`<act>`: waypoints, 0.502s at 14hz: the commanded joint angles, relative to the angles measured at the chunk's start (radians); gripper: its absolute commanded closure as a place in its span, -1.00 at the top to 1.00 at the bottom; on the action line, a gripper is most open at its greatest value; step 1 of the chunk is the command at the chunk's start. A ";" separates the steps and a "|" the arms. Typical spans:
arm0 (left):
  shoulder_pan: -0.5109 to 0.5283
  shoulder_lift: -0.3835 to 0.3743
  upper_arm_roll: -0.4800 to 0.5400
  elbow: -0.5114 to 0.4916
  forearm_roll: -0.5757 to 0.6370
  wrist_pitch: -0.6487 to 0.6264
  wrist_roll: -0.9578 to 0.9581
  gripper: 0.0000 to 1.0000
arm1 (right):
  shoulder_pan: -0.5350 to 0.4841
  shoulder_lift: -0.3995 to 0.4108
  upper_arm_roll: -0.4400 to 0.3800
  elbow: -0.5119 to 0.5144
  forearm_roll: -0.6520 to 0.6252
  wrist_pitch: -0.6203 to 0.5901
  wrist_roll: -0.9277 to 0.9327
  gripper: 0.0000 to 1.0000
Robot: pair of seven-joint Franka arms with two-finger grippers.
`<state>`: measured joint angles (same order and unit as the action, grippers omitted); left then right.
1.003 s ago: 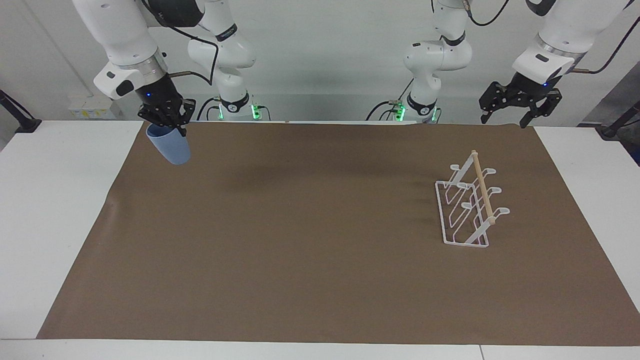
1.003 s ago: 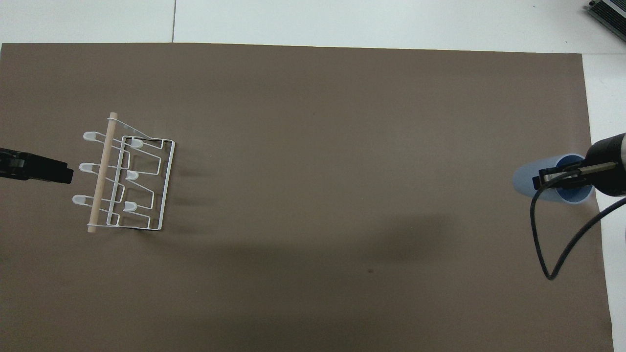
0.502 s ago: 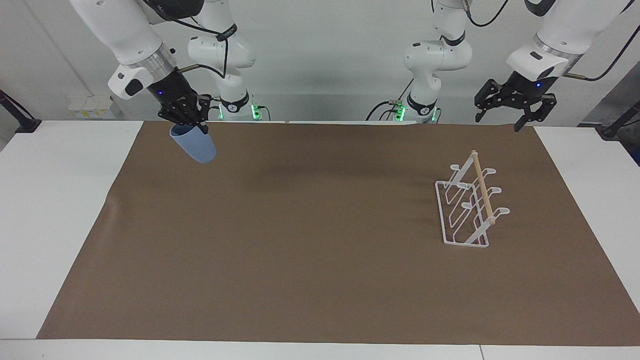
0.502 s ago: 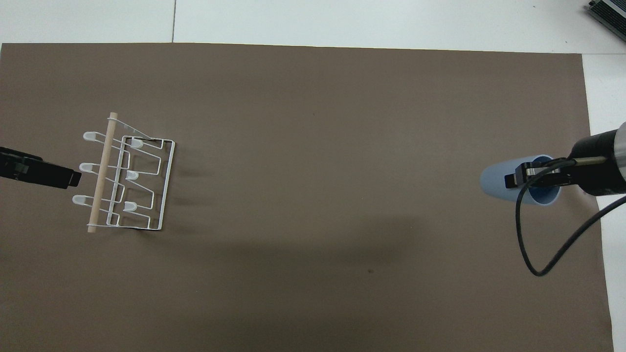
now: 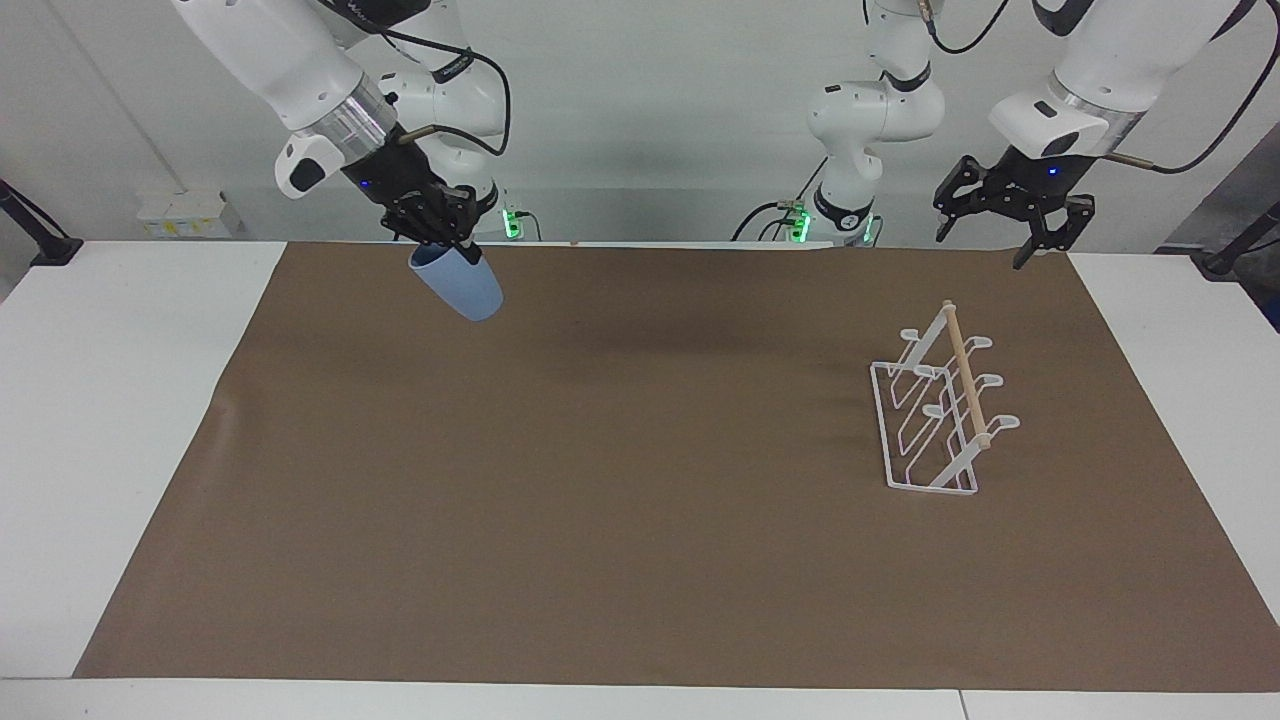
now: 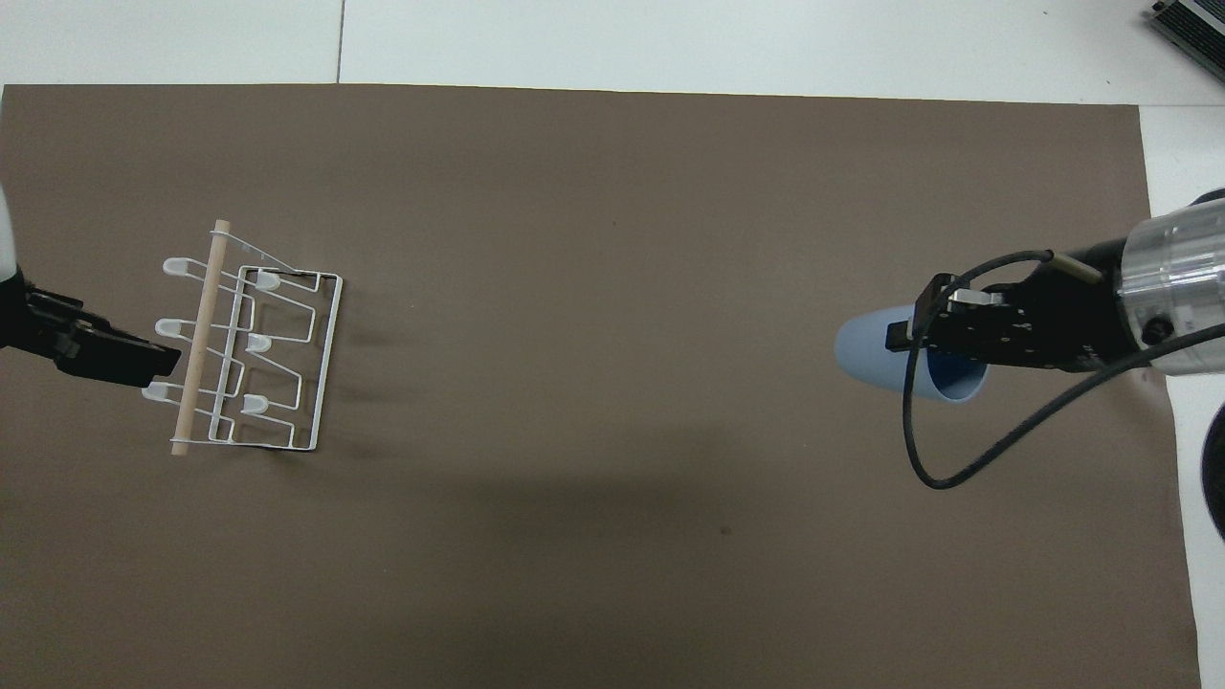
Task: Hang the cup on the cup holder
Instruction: 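Carry the cup toward center while the left gripper reaches toward it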
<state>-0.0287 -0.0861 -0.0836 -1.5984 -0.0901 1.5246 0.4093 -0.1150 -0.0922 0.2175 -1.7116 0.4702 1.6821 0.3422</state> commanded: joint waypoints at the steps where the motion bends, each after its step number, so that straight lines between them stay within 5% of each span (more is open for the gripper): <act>1: -0.010 -0.037 0.010 -0.046 -0.008 0.032 0.145 1.00 | 0.044 0.009 0.020 0.001 0.042 0.047 0.107 -1.00; 7: -0.023 -0.035 0.008 -0.043 -0.115 0.061 0.501 1.00 | 0.103 0.011 0.022 0.000 0.169 0.134 0.430 -1.00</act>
<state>-0.0352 -0.0925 -0.0847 -1.6032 -0.1681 1.5455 0.8088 -0.0045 -0.0829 0.2374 -1.7124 0.5875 1.7898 0.6997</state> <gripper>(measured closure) 0.000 0.943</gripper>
